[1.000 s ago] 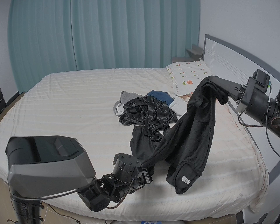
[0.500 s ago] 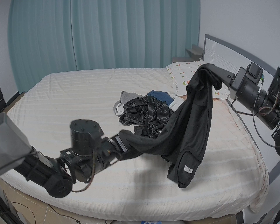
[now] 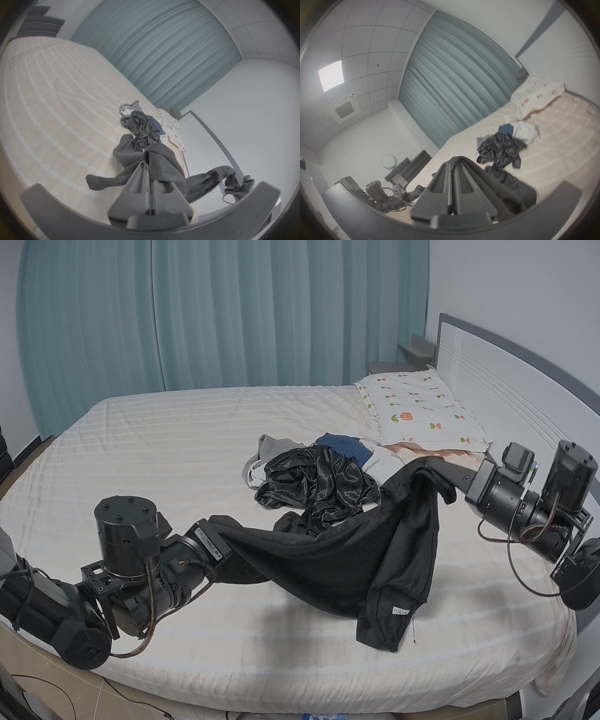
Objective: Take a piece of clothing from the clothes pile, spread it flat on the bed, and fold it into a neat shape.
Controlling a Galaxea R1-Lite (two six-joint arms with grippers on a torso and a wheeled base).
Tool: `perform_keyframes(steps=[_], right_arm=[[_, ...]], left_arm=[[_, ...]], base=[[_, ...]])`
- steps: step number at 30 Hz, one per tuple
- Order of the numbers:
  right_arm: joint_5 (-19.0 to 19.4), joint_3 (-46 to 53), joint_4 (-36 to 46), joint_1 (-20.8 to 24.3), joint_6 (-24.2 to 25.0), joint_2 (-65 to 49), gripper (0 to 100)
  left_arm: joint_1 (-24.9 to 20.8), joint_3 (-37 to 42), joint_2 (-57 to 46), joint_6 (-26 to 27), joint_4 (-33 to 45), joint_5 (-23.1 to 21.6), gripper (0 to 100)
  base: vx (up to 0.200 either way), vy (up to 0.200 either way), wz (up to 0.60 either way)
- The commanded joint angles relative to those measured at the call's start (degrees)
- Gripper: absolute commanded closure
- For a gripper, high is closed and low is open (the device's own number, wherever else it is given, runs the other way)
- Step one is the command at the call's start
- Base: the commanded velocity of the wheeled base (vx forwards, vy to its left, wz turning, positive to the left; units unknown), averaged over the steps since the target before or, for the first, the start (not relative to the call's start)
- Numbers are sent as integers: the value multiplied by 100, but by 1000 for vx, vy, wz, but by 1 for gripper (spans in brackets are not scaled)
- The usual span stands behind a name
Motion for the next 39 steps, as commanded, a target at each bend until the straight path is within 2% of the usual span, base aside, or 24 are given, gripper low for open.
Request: perform_keyframes(steps=[1, 3, 6, 18, 21, 29, 39], right_arm=[[-3, 227, -167, 84, 284, 239, 100], [-47, 394, -194, 93, 583, 231, 100], [-38, 464, -194, 84, 715, 301, 100], [-293, 473, -360, 84, 724, 459, 100], [-407, 473, -431, 93, 724, 450, 100], [-697, 446, -448, 181, 715, 433, 100], [-1304, 385, -448, 462, 671, 450, 100]], left_arm=[[-72, 178, -29, -255, -26, -71, 100], [-72, 266, -12, -326, -18, -229, 100], [-72, 328, -3, -334, -26, -352, 100], [-1, 319, -29, -387, -35, -334, 100], [60, 284, -47, -554, -35, -308, 100], [122, 319, -65, -554, -35, -282, 100], [201, 468, -381, -537, -18, -79, 100]], base=[[-200, 0, 0], [-200, 0, 0], [-200, 0, 0], [0, 0, 0], [0, 200, 0], [0, 200, 0], [0, 200, 0]])
